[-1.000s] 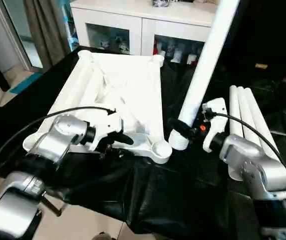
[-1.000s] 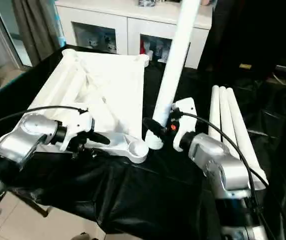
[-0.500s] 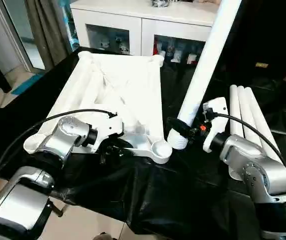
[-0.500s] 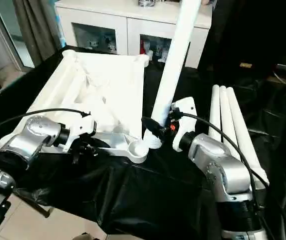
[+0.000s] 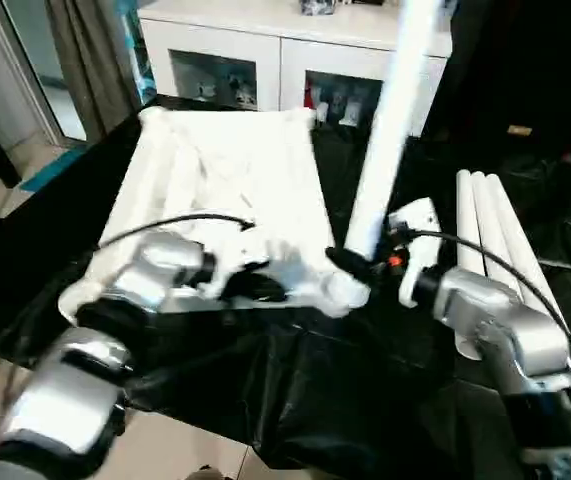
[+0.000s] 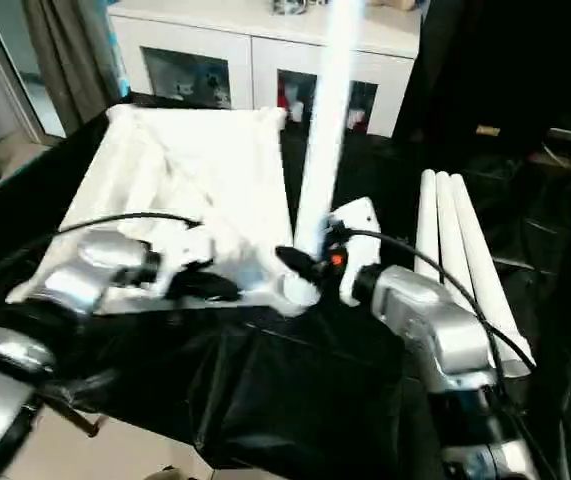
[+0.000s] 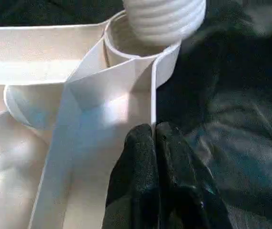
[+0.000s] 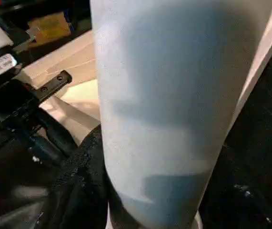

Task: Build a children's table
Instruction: Insert table leg to table base

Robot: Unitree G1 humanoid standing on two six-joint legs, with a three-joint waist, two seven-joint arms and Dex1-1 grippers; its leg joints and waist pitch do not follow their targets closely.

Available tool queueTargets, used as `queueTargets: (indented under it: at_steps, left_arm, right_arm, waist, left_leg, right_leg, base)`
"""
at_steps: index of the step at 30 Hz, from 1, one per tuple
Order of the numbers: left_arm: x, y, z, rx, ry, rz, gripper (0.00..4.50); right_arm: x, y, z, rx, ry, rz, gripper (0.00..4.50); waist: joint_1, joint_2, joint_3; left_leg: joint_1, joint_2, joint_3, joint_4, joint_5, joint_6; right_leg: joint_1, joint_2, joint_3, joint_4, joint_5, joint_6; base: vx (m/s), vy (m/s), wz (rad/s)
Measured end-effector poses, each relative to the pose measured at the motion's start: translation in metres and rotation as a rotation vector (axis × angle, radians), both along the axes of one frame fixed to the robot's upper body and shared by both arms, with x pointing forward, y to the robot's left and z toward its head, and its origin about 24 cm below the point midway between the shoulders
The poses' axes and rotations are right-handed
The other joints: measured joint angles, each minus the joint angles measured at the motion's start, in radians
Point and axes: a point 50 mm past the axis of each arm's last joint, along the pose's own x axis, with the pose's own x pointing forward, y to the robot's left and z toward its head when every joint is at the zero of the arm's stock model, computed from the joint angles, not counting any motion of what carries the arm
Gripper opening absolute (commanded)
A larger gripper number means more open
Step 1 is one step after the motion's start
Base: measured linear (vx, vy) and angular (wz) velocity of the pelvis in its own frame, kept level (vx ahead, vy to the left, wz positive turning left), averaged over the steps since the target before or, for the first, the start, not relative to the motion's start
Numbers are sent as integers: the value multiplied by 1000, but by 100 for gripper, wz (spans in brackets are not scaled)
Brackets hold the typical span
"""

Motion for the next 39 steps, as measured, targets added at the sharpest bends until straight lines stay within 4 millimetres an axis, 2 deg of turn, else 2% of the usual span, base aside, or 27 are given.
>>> queueTargets:
  at_steps: [7, 8, 9, 11, 17, 25, 26, 31, 39]
  left_arm:
    - [-5, -4, -1, 25, -70, -37, 0]
    - [-5, -4, -1, 26, -73, -39, 28]
    - [-5, -4, -1, 25, -68, -35, 28]
    - [-5, -5, -1, 26, -54, -25, 56]
    - [-8, -1, -8, 34, -22, 0, 72]
    - [-6, -1, -9, 27, -6, 13, 72]
    - [-6, -1, -9, 22, -3, 16, 54]
    - [-6, -1, -10, -34, 29, 34, 18]
    - [-5, 0, -10, -29, 31, 26, 0]
  right_arm:
    - [6, 3, 1, -29, -24, 7, 190]
    - [6, 3, 1, -29, -25, 7, 190]
    - [6, 3, 1, -30, -28, 6, 190]
    - [7, 3, 1, -31, -32, 3, 190]
    - [9, 1, -2, -34, -26, -4, 190]
    - [9, 1, -2, -25, -30, -9, 190]
    - [10, 1, -3, -24, -27, -12, 190]
    - [10, 0, -5, -23, -17, -18, 190]
    - [12, 2, -7, -12, -17, -18, 190]
  waist:
    - [0, -2, -1]
    - [0, -2, -1]
    - [0, -2, -1]
    - [0, -2, -1]
    - [-1, -2, -1]
    - [-2, -2, -1]
    - [-2, -2, -1]
    - [-1, -2, -1]
    - [-5, -1, -1]
  left_leg:
    - [0, 0, 0, 0, 0, 0]
    - [0, 0, 0, 0, 0, 0]
    - [0, 0, 0, 0, 0, 0]
    - [-1, 0, 0, 0, 0, 0]
    - [-1, 0, 0, 0, 0, 0]
    - [-1, 0, 0, 0, 0, 0]
    - [-1, 0, 0, 0, 0, 0]
    - [-1, 0, 0, 0, 0, 0]
    - [0, 0, 0, 0, 0, 1]
  right_leg:
    - [0, 0, 0, -1, 0, 1]
    - [0, 0, 0, -1, 0, 1]
    - [0, 0, 0, -1, -1, 1]
    - [0, 0, 0, -1, -1, 1]
    - [0, 0, 0, -1, -1, 1]
    - [0, 0, 0, -1, 0, 1]
    - [0, 0, 0, -1, 0, 1]
    - [0, 0, 0, -1, 0, 1]
    - [0, 0, 0, -2, 0, 0]
  base:
    - [0, 0, 0]
    - [0, 0, 0]
    - [0, 0, 0]
    - [0, 0, 0]
    - [0, 0, 0]
    - [0, 0, 0]
    - [0, 0, 0]
    - [0, 0, 0]
    - [0, 0, 0]
